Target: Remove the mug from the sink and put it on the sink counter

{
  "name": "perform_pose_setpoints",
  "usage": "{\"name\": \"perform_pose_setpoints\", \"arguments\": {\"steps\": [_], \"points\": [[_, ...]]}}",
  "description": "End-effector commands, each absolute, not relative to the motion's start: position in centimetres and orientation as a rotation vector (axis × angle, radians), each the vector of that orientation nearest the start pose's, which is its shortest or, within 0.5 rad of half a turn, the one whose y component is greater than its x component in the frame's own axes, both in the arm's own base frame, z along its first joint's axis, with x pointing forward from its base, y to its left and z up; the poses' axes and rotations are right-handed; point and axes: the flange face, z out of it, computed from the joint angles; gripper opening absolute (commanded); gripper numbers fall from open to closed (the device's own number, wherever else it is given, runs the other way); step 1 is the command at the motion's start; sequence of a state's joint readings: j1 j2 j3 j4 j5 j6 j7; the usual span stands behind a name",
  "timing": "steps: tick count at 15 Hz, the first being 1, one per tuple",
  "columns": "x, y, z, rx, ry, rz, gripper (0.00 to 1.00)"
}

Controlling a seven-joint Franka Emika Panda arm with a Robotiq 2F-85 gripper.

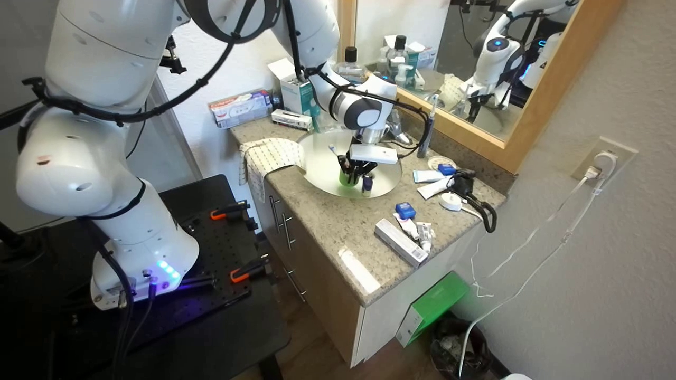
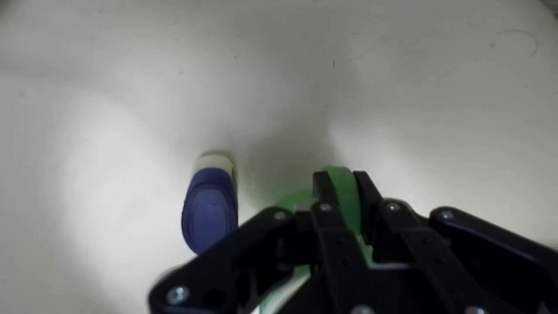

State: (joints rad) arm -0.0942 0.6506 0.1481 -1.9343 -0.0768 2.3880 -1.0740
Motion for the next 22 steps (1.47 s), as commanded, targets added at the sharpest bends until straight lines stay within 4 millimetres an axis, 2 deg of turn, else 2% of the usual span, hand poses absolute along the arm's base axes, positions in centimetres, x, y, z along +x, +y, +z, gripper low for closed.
{"name": "perform_pose_setpoints", "arguments": {"steps": [1,4,7,14,18,22], "points": [[57.8,2.8,17.6,-2.542,-1.661,0.266,0.04],[56.8,2.1,20.3,-2.562,-1.648,0.296,0.04],[56.3,1.2,22.7,-2.6,-1.564,0.296,0.04],[54.9,-3.1,28.5,-2.641,-1.32,0.161,0.04],[54.6,-6.6,30.1,-2.685,-1.17,0.051,0.04],[54.9,-10.5,30.2,-2.717,-1.018,-0.01,0.04]]}}
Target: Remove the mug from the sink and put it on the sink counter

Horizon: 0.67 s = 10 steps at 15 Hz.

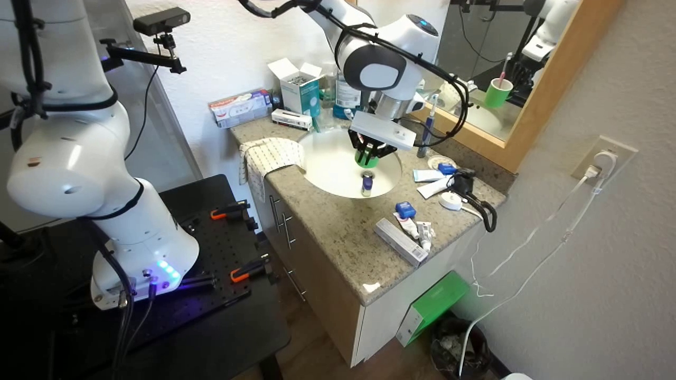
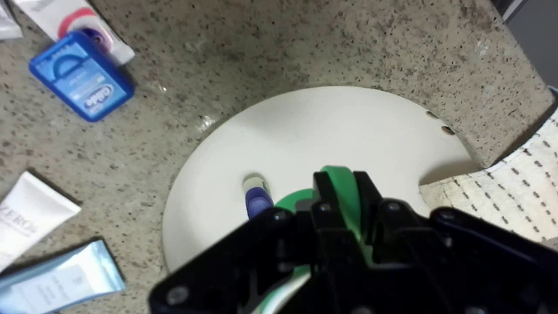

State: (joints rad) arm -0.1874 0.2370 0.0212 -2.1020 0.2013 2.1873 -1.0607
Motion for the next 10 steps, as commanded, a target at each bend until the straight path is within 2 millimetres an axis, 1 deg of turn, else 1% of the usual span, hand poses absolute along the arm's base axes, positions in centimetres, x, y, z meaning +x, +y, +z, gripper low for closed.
{"name": "perform_pose_setpoints", "arguments": {"steps": [1,2,5,7,10], "points": [[55.0,-11.4,30.1,-2.717,-0.985,-0.025,0.04],[55.4,-12.3,30.0,-2.727,-0.937,-0.04,0.04],[56.4,-14.1,29.7,-2.745,-0.853,-0.062,0.04],[57.6,-14.8,29.4,-2.765,-0.819,-0.077,0.04],[59.3,-15.3,29.2,-2.796,-0.788,-0.082,0.04]]}}
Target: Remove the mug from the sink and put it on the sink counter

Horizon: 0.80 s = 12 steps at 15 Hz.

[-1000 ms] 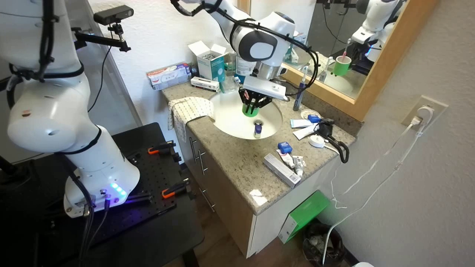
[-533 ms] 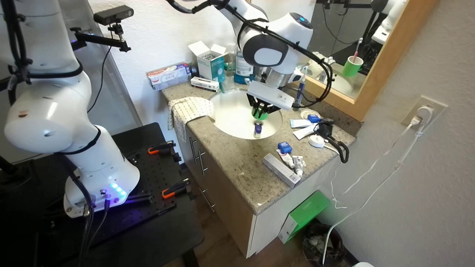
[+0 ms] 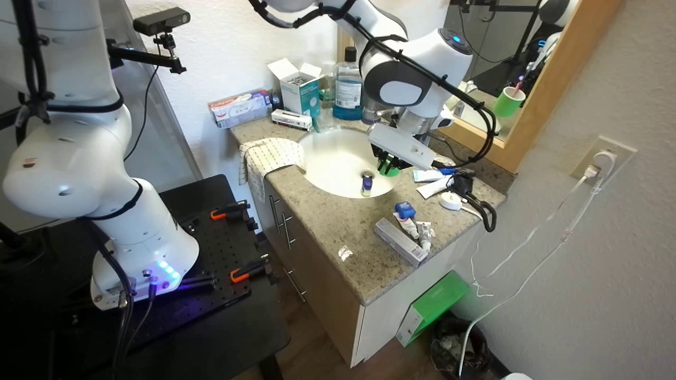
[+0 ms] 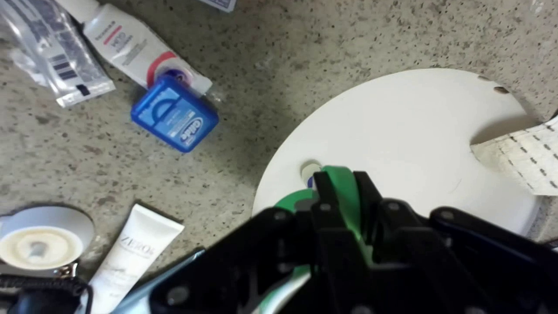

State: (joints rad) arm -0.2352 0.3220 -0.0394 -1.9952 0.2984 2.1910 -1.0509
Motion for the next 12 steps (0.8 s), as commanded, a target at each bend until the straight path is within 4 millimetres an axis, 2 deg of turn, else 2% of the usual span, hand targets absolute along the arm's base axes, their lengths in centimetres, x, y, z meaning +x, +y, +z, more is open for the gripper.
{"name": "perform_pose_setpoints", "arguments": {"steps": [1,7,12], "points": [[60.0,-15.4,29.1,-2.81,-0.777,-0.086,0.04],[62.8,-17.2,28.6,-2.932,-0.608,-0.104,0.04],[62.3,-19.3,26.8,-3.018,-0.452,-0.081,0.04]]}}
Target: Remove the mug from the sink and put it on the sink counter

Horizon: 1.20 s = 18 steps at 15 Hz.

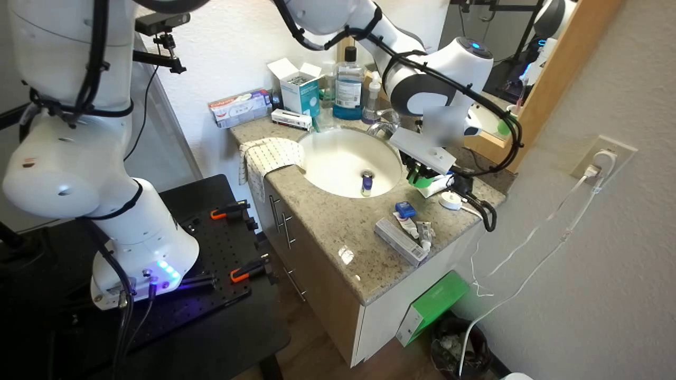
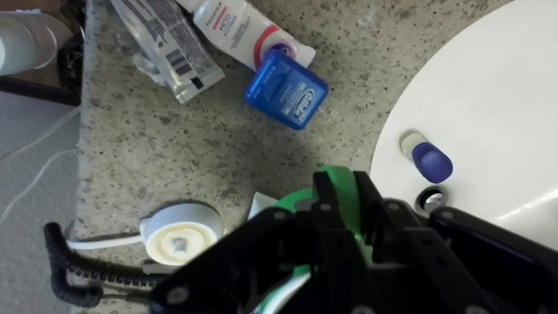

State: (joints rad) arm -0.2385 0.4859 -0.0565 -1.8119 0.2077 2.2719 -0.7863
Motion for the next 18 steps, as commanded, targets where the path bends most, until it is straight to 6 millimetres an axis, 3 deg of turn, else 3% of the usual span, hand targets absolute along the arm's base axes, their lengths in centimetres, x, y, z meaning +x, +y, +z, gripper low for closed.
{"name": "perform_pose_setpoints", "arguments": {"steps": [1,6,11,18], "points": [[62.3,-19.8,26.4,-3.023,-0.422,-0.08,0.04],[62.0,-22.2,24.4,-3.028,-0.3,-0.047,0.04],[61.9,-24.1,23.9,-3.043,-0.194,-0.043,0.04],[62.3,-24.3,23.9,-3.089,-0.138,0.016,0.04]]}}
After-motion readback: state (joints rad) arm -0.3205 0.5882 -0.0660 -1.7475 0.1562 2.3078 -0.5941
